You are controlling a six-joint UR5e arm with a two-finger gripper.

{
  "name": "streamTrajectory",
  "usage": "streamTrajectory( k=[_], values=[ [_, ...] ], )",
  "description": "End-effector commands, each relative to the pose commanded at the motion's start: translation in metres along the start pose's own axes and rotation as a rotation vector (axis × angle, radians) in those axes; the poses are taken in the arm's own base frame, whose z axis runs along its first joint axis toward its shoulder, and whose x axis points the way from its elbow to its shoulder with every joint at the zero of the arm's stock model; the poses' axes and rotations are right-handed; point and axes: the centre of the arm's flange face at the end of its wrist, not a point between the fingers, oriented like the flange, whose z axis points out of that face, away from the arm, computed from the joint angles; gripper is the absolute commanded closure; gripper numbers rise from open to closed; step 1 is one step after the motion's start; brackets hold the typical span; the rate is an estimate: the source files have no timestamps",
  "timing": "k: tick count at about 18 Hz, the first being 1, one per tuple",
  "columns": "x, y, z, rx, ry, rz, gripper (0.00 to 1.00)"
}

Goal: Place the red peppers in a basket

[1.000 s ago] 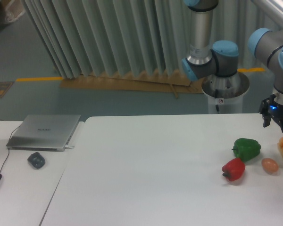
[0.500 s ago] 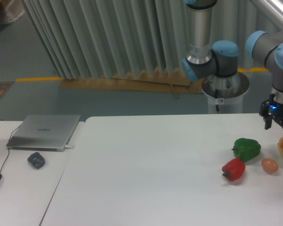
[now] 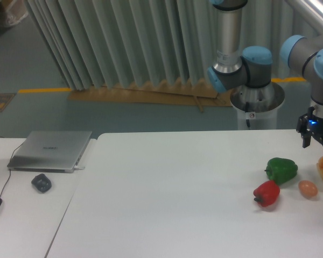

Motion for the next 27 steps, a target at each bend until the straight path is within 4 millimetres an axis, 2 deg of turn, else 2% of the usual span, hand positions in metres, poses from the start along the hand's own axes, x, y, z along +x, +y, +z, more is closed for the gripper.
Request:
streamTrajectory(
  k=[20, 22, 27],
  values=[
    [0.004, -0.005, 0.003, -0.007, 0.016, 0.001, 0.00],
    [0.011, -0.006, 0.015, -0.021, 0.040, -0.064, 0.00],
    [0.022, -0.042, 0.031, -0.033, 0.047, -0.331, 0.00]
  ],
)
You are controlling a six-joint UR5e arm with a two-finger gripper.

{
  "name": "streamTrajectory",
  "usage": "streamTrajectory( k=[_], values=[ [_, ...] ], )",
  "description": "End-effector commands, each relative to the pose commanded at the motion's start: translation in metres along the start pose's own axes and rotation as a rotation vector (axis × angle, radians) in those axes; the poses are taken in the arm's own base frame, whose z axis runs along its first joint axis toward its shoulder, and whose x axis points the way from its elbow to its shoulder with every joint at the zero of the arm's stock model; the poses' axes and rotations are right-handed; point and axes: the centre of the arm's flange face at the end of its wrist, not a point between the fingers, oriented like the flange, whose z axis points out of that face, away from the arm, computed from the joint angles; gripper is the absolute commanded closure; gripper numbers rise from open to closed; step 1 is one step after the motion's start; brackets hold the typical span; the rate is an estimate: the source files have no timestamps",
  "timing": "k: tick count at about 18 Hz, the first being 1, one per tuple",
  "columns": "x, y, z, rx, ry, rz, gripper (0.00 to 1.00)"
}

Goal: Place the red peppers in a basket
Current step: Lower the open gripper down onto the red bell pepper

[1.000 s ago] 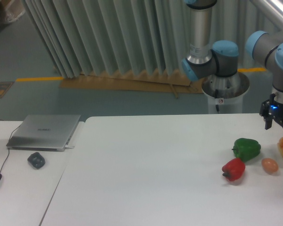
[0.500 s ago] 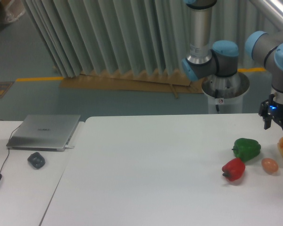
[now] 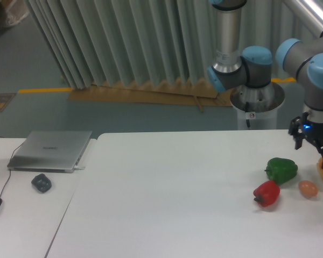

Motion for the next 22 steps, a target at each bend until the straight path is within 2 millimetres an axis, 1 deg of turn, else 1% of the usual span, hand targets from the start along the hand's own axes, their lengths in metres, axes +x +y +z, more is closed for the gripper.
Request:
streamTrajectory(
  k=[2, 3, 4, 5, 6, 7, 8, 9, 10, 11, 12, 13, 14, 15, 17, 19, 20, 22],
  values=[
    [0.002, -0.004, 0.006, 0.001, 0.001, -0.069, 0.00],
    [0.002, -0.015, 0.005, 0.003, -0.005, -0.073, 0.00],
    [0.001, -0.026, 0.000, 0.007, -0.018, -0.065, 0.00],
    [-0.001, -0.043, 0.001, 0.001, -0.014, -0.112, 0.00],
    [0.001, -0.051, 0.003, -0.012, -0.020, -0.199, 0.00],
    [0.004, -0.053, 0.003, -0.005, -0.020, -0.240, 0.00],
    [0.002, -0.056, -0.001, 0.018, -0.035, -0.283, 0.00],
    [0.006, -0.062, 0.000, 0.033, -0.041, -0.295, 0.00],
    [0.014, -0.071, 0.007, 0.030, -0.044, -0.279, 0.00],
    [0.021, -0.081, 0.020, 0.005, -0.039, -0.257, 0.00],
    [0.031, -0.089, 0.028, -0.034, -0.052, -0.225, 0.00],
    [0.047, -0.099, 0.038, -0.077, -0.075, -0.186, 0.00],
    [0.054, -0.103, 0.046, -0.099, -0.085, -0.165, 0.00],
    [0.060, -0.106, 0.049, -0.109, -0.091, -0.149, 0.00],
    [0.068, -0.111, 0.046, -0.103, -0.092, -0.120, 0.00],
    [0.071, -0.108, 0.050, -0.112, -0.084, -0.083, 0.00],
    [0.073, -0.107, 0.053, -0.120, -0.080, -0.029, 0.00],
    [0.072, -0.105, 0.048, -0.119, -0.077, 0.059, 0.00]
  ],
)
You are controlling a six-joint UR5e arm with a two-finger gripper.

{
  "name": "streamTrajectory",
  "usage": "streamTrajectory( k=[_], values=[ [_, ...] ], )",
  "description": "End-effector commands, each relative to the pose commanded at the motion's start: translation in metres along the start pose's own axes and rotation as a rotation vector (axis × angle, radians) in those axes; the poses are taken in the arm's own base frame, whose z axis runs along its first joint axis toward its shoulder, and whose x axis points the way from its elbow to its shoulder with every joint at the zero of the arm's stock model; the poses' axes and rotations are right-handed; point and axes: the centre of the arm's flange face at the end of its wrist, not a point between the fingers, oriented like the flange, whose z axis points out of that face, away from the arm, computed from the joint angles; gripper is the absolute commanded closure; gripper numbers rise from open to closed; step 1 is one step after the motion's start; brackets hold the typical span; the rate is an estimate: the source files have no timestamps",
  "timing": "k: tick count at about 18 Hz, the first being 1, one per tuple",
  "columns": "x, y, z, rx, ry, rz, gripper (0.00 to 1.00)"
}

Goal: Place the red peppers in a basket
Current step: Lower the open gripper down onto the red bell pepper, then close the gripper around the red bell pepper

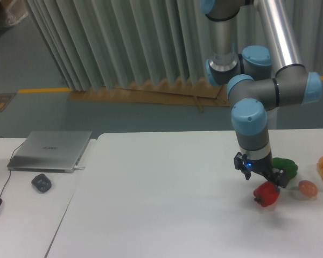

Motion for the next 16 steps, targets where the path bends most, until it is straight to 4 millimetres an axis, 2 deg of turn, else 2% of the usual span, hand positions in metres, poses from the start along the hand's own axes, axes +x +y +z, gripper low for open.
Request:
streamTrajectory(
  k=[1, 5, 8, 14, 16],
  values=[
    [-0.003, 0.002, -0.004, 0.006, -0.006, 0.011, 0.00],
    [-0.009, 0.002, 0.002, -0.006, -0.009, 0.004, 0.00],
    [-0.015, 0.005, 0.019, -0.058, -0.015, 0.009, 0.00],
    [-0.015, 0.002, 0.025, -0.055, -0.021, 0.002, 0.00],
    [-0.014, -0.002, 0.035, -0.064, -0.017, 0.004, 0.00]
  ],
)
